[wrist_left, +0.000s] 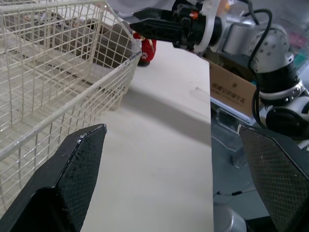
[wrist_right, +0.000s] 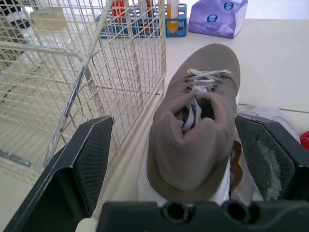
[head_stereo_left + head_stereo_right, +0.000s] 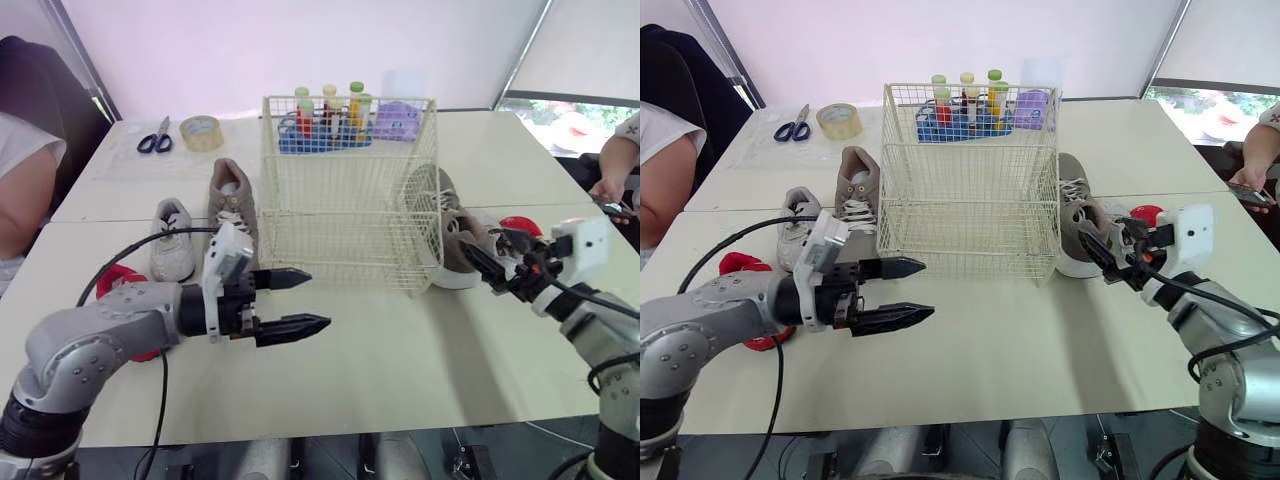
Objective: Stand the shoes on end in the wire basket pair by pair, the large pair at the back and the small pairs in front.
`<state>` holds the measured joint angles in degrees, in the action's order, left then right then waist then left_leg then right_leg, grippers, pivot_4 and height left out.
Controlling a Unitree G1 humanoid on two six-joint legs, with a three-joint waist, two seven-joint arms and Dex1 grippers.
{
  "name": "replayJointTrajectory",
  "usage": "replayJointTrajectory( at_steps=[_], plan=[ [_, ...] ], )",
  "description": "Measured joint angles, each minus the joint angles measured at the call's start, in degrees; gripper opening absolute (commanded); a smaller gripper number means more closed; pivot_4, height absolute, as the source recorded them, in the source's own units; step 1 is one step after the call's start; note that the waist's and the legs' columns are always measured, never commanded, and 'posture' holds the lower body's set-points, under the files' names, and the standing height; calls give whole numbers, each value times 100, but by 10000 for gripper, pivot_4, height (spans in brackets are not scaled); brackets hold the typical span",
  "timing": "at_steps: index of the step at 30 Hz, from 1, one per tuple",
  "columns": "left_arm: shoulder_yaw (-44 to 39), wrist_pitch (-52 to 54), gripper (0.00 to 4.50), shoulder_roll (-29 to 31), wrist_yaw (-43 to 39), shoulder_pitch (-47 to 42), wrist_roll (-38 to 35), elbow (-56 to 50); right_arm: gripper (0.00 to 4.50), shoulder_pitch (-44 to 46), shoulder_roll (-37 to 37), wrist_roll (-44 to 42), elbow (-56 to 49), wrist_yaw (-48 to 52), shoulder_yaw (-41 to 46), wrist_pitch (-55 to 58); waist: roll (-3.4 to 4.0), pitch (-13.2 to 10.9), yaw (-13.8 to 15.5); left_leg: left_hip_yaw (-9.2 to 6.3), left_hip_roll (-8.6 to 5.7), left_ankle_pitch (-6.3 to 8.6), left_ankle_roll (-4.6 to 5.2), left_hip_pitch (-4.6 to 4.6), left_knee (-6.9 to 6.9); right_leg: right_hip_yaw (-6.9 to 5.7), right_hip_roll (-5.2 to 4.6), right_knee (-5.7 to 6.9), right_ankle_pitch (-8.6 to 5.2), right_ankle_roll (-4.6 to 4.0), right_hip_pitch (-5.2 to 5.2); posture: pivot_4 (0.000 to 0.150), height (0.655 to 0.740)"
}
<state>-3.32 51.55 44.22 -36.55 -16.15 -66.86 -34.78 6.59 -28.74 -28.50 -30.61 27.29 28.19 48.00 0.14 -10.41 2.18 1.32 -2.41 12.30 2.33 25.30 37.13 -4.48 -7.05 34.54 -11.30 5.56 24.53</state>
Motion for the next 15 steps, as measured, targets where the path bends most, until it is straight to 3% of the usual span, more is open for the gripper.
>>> replayJointTrajectory(
  at_steps=[9, 12, 15],
  plan=[
    [32, -1, 45000, -144, 84, -2, 276, -18, 42992, 254, 331, 828, 1199, -796, -874, -946, 0, 0, -7, 1, 5, -6, 9, 0, 0, 0, 9, -3, 3, -4, 1, 1500, 7400],
    [42, -4, 45000, -177, 83, -7, 404, -17, 34056, 417, 518, 974, 1448, -1014, -1024, -1186, 0, 0, -1, 0, 8, -7, 10, 0, 0, 0, 13, -4, 3, -5, -1, 1500, 7400],
    [42, -22, 45000, -190, 81, -7, 507, -17, 20363, 465, 515, 1053, 1570, -1059, -1113, -1397, -2, 1, -9, 1, 9, -7, 10, -2, 0, 1, 15, -9, 5, -8, -4, 1500, 7400]
  ],
)
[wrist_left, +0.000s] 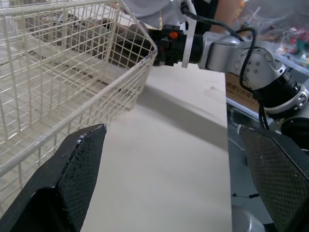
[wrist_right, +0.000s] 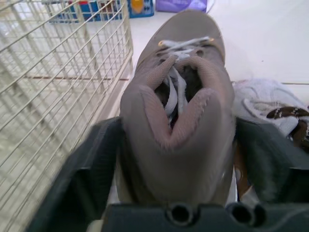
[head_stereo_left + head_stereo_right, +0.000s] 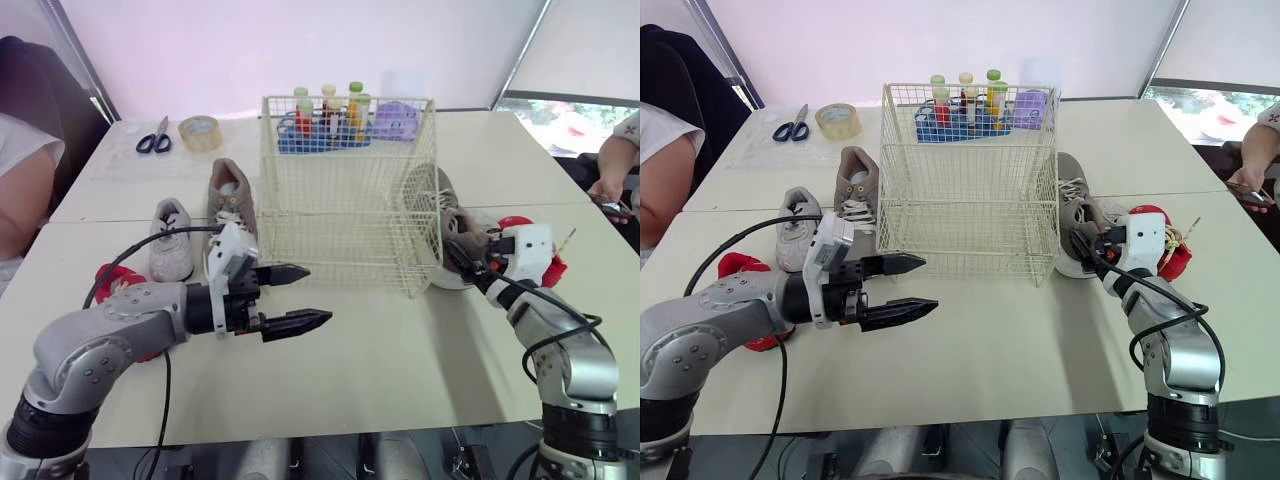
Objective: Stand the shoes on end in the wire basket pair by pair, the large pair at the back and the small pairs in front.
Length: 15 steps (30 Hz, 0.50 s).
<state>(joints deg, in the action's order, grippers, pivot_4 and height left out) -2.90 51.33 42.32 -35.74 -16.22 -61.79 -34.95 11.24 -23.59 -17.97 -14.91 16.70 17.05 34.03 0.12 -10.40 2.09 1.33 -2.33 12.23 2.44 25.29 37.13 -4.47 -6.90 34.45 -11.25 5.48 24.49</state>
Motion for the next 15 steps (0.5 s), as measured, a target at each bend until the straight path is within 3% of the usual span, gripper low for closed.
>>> replayJointTrajectory(
  at_steps=[3, 5, 11, 15],
  plan=[
    [0, -37, 45000, -1, -15, 4, 61, -2, 6417, 7, -6, 89, 28, -25, -64, -126, -3, 2, -2, 0, 5, 5, -9, -2, 1, 0, 3, -2, 0, 0, -1, 1500, 7400],
    [0, -49, 45000, -1, -28, 14, 130, -3, 1642, 5, -3, 105, 39, -65, -109, -149, -2, 2, -2, 0, 6, 6, -11, -2, 0, 0, 4, -2, 0, 0, -1, 1500, 7400],
    [-2, -75, 45000, 1, -141, 26, 257, 30, 1636, 62, 65, 170, 53, -342, -106, -251, 3, -2, 4, 0, 6, 6, -13, 0, 0, 0, 5, -7, 2, -1, 0, 1500, 7400],
    [-31, -85, 45000, 0, -254, -64, 259, 196, 1636, 606, -133, 315, 205, -607, 41, -504, 39, -23, 15, 6, 5, -2, -4, 15, 0, 1, 5, -10, 13, -10, 15, 1500, 7400]
  ],
)
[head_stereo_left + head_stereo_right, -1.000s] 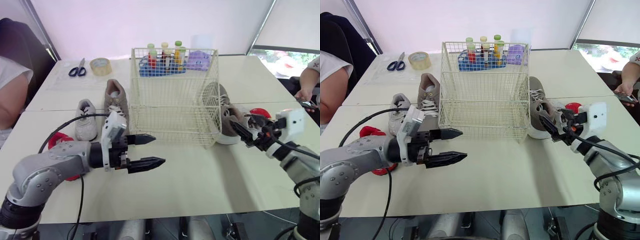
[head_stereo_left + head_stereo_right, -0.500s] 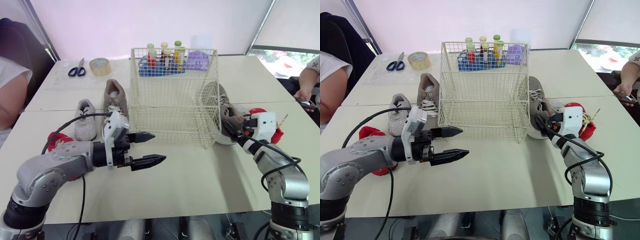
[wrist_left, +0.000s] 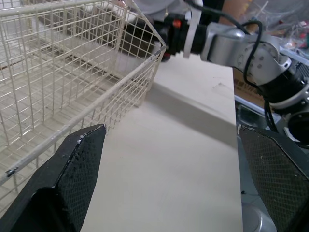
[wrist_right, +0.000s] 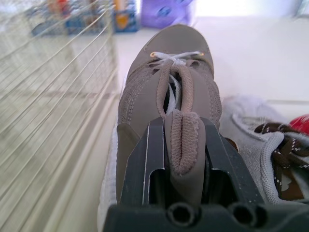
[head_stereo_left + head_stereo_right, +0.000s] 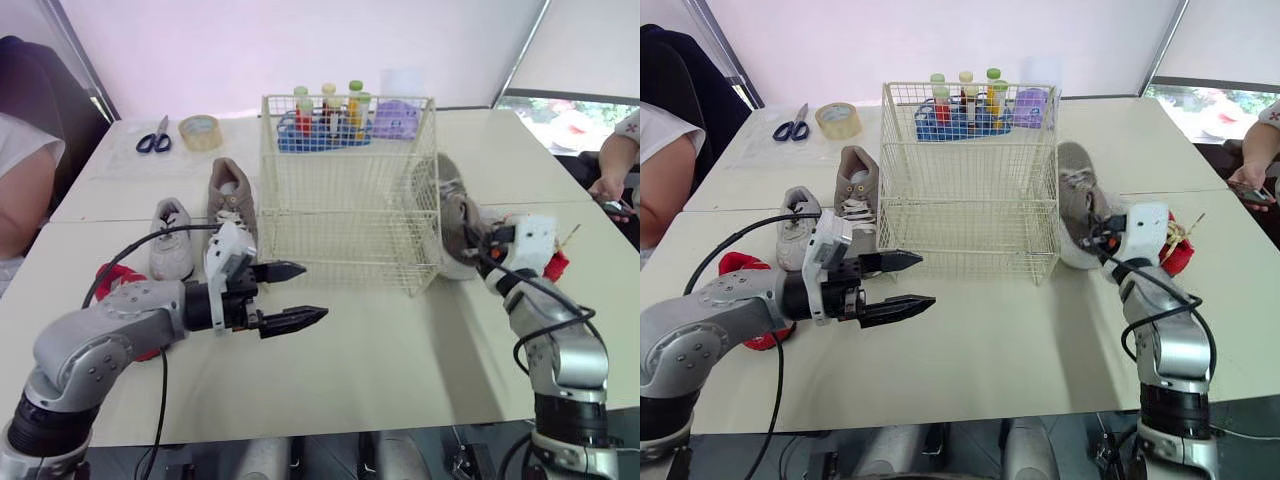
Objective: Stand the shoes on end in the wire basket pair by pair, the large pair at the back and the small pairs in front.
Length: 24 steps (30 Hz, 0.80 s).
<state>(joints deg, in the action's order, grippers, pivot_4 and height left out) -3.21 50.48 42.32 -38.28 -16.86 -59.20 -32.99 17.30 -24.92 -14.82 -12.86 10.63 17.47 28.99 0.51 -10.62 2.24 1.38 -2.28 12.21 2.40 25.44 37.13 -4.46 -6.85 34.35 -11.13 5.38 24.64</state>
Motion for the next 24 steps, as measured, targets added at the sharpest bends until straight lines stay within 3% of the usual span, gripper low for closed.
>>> replayJointTrajectory(
  at_steps=[6, 10, 14, 16, 24],
  plan=[
    [-385, 14, 45000, -142, 3, -504, -299, 528, 1636, 1214, -980, 27, 77, -29, 672, -501, 7, -9, -9, 2, 2, -3, 7, 1, -9, -1, 7, -1, -7, 13, -1, 1500, 7400],
    [-837, 25, 45000, -295, 236, -1099, -657, 1118, 1636, 2138, -1495, 114, 752, 77, 714, -832, 5, -15, -38, 5, 3, -5, 9, -1, 0, -1, 8, 0, -3, 15, -4, 1500, 7400],
    [-1378, 5, 45000, -16, 501, -1992, -672, 2084, 1636, 3309, -2181, 3, 1357, 1225, 261, -1306, 9, -21, -161, 4, 5, -5, 10, -5, -6, -2, 13, 1, -4, 18, -5, 1500, 7400],
    [-1559, 151, 45000, 415, 299, -2575, -734, 2775, 1636, 3986, -2490, -226, 1506, 2356, -210, -1597, 5, -27, -255, 7, 10, -3, 13, -6, -12, -1, 17, 1, 4, 41, -3, 1500, 7400],
    [-1834, 606, 45000, 1104, -621, -3625, -783, 4266, 1636, 4621, -2575, -651, 1653, 4549, -1127, -1962, -39, -55, -290, 8, 5, 1, 16, -5, -2, -1, 10, 1, 2, 52, -9, 1500, 7400]
  ],
)
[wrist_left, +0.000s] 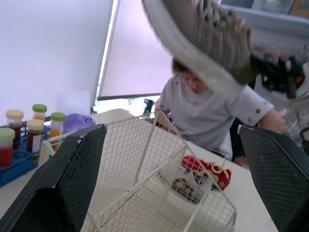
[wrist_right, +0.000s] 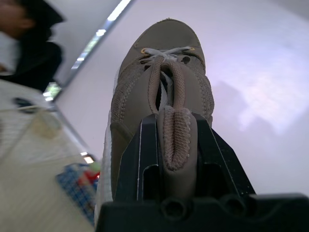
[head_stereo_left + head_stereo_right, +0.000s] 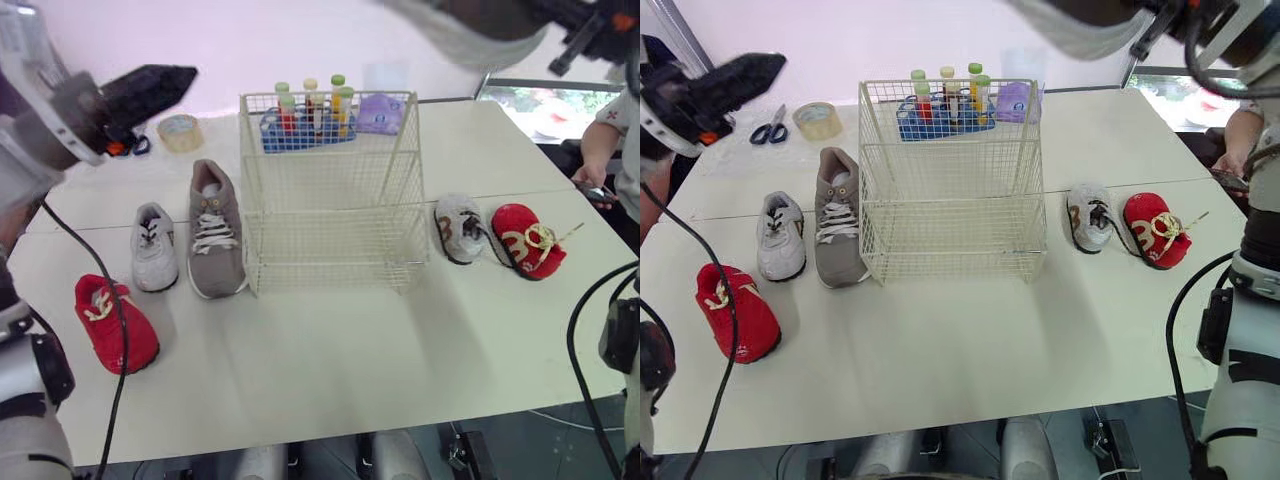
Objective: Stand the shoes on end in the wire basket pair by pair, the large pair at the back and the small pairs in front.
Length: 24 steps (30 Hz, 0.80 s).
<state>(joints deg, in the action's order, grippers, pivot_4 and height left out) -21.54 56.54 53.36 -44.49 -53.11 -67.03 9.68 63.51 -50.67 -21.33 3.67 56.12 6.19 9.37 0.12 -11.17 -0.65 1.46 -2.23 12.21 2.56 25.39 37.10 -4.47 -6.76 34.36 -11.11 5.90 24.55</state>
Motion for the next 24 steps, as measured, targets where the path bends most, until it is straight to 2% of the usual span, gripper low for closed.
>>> replayJointTrajectory(
  at_steps=[5, 8, 16, 22, 24],
  plan=[
    [18, 242, 45000, 493, -648, -619, 136, 740, 1636, 249, 3, -4, 132, 885, -317, -387, -20, -23, -9, 1, -2, 0, -5, 6, -3, 0, -3, -2, 2, -1, 8, 1500, 7400],
    [314, 299, 45000, 745, -1183, -976, 524, 1079, 1636, 516, 60, -18, 172, 1259, -380, -617, -19, -24, -1, 1, -2, -2, -9, 4, -9, 0, -3, 0, 2, 1, 11, 1500, 7400],
    [972, 312, 45000, 610, -1996, -1690, 1361, 1732, 1636, 615, 465, -139, 16, 1619, -495, -784, -23, -26, -3, 1, -1, -6, -16, 5, -5, 0, -4, 11, 4, -2, 14, 1500, 7400],
    [1333, 471, 45000, 438, -2623, -1720, 1555, 1531, 1636, 459, 626, -101, -144, 1634, -590, -929, -26, -28, -11, 5, -1, -8, -19, 6, -2, 2, -5, 26, 4, 0, 20, 1500, 7400],
    [1432, 543, 39874, 399, -2821, -1716, 1614, 1441, 1636, 459, 686, -102, -247, 1627, -590, -929, -26, -28, -11, 6, -1, -8, -19, 5, -2, 4, -5, 34, 4, 0, 24, 1500, 7400]
  ],
)
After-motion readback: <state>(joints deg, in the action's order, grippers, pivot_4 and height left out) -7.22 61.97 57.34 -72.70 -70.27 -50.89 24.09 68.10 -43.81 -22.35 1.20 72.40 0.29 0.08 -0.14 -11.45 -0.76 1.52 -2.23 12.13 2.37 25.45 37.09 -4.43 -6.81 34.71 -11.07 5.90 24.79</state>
